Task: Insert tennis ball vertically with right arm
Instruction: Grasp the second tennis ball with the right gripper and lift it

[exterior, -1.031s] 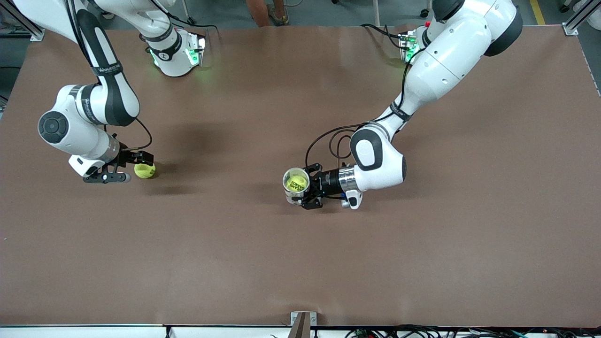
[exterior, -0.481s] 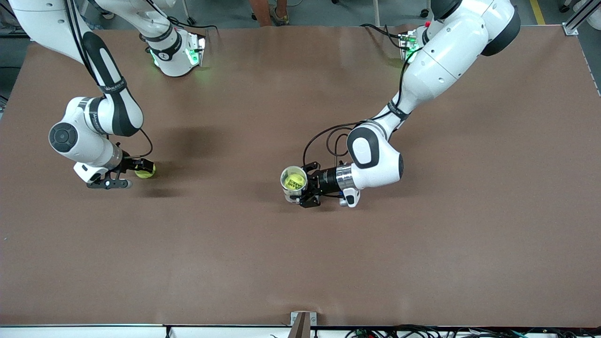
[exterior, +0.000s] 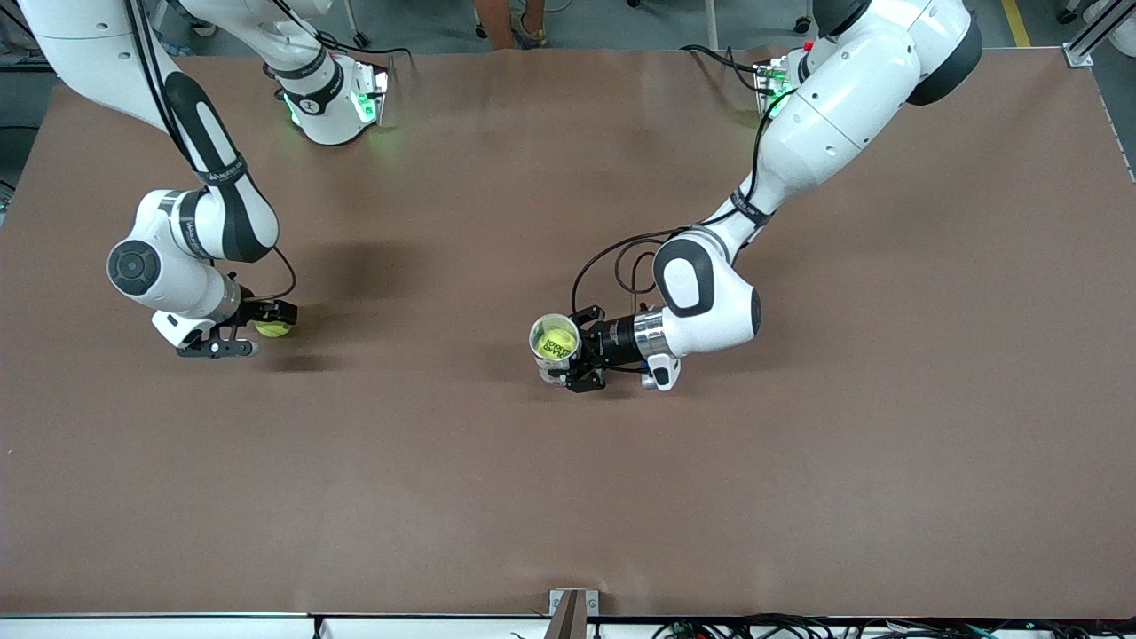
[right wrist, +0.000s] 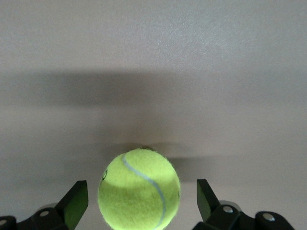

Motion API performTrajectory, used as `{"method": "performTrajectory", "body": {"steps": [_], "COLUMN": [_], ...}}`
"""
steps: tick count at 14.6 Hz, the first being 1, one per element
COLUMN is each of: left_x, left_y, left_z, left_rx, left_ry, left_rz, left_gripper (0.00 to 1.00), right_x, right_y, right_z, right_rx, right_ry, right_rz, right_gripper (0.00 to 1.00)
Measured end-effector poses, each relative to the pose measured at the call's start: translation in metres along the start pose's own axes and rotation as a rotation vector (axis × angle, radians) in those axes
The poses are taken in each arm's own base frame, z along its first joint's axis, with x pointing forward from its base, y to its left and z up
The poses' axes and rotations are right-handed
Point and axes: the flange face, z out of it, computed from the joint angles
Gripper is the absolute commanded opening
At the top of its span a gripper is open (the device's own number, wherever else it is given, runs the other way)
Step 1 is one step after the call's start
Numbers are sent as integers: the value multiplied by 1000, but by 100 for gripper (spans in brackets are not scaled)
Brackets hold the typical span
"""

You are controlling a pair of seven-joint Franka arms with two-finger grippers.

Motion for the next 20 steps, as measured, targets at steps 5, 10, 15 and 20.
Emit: {"method": "performTrajectory", "body": {"steps": [5, 10, 15, 20], "left_x": [0, 0, 0, 0], "left_y": [0, 0, 0, 0], "left_z": [0, 0, 0, 0], "left_rx": [0, 0, 0, -1], "left_ry": [0, 0, 0, 0], "left_rz": [0, 0, 0, 0], "left_gripper": [69, 69, 69, 69], "right_x": [-1, 2, 18, 10], "right_y": [-2, -16, -109, -247], "right_z": [14, 5, -131, -270], "right_rx": [-1, 0, -24, -7], "right_ry": [-9, -24, -81, 17], "right_rz": [-3, -33, -44, 112], "right_gripper": [43, 38, 38, 38]}}
